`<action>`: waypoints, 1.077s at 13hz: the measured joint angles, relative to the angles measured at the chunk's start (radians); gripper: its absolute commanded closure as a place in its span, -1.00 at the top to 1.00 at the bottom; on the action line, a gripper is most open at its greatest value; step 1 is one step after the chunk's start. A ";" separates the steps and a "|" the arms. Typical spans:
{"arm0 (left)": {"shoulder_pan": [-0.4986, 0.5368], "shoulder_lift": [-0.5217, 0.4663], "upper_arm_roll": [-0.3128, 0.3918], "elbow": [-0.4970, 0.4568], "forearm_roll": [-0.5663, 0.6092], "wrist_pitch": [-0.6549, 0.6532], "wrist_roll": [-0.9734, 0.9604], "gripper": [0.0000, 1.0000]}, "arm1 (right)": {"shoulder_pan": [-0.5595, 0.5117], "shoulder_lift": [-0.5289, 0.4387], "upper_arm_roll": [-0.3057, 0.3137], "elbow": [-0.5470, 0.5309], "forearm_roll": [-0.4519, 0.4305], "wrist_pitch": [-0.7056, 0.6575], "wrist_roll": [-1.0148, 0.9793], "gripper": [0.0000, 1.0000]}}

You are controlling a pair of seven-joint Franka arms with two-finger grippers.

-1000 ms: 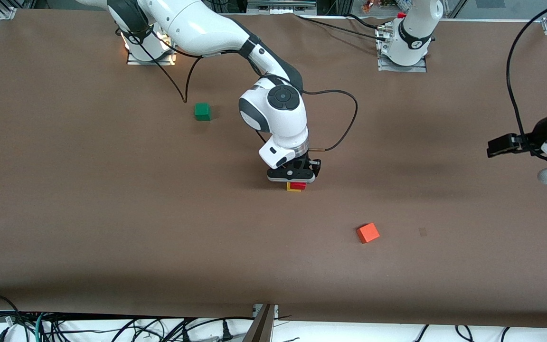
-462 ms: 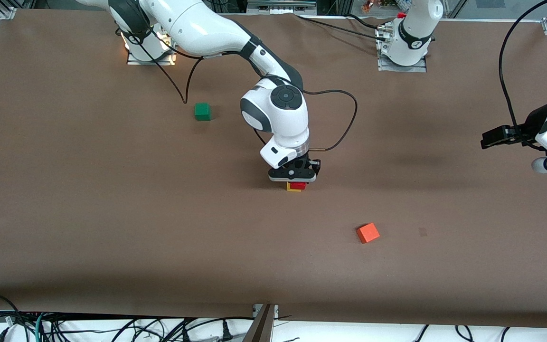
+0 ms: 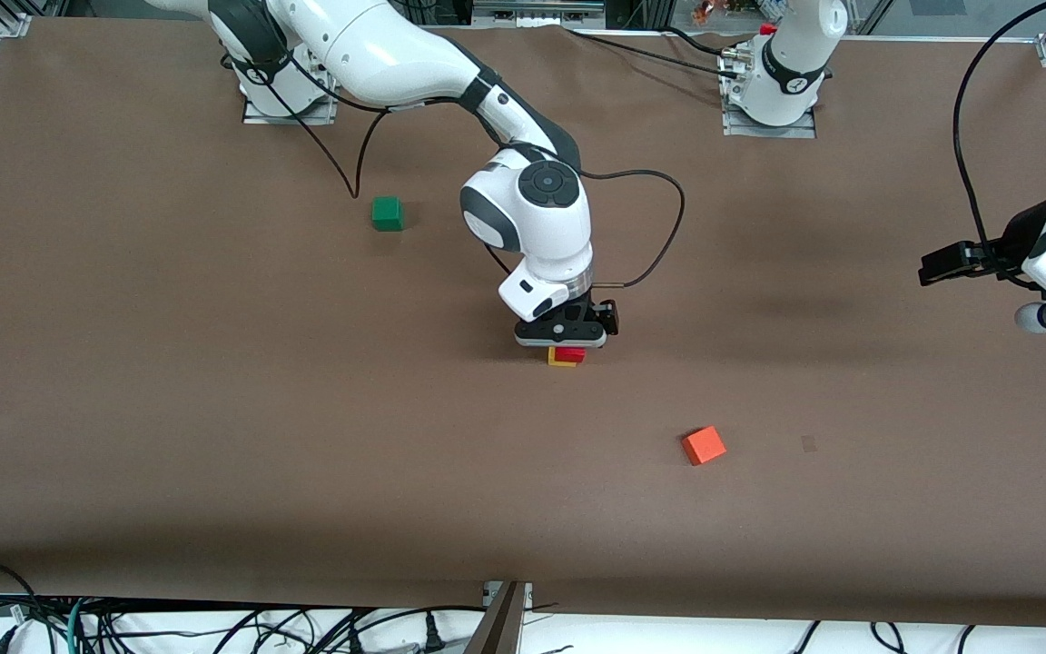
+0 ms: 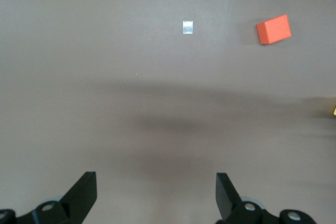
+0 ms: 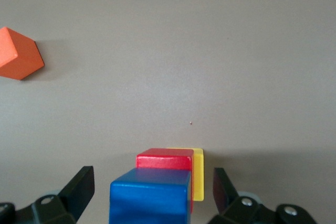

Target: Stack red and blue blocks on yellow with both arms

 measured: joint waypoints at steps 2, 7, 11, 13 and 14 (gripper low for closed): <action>0.000 0.000 0.000 0.000 0.000 0.001 0.000 1.00 | -0.002 -0.018 -0.006 0.023 0.000 -0.067 0.000 1.00; 0.000 -0.001 0.002 0.000 0.000 0.004 0.000 1.00 | -0.099 -0.219 -0.013 0.053 0.121 -0.326 -0.050 1.00; 0.000 -0.003 0.002 0.001 0.000 0.009 0.000 1.00 | -0.218 -0.414 -0.016 -0.035 0.221 -0.499 -0.171 1.00; -0.001 -0.003 0.002 0.002 0.000 0.009 0.000 1.00 | -0.268 -0.532 -0.016 -0.165 0.235 -0.520 -0.237 1.00; -0.001 -0.003 0.002 0.002 0.000 0.009 0.000 1.00 | -0.296 -0.594 -0.016 -0.229 0.236 -0.538 -0.282 1.00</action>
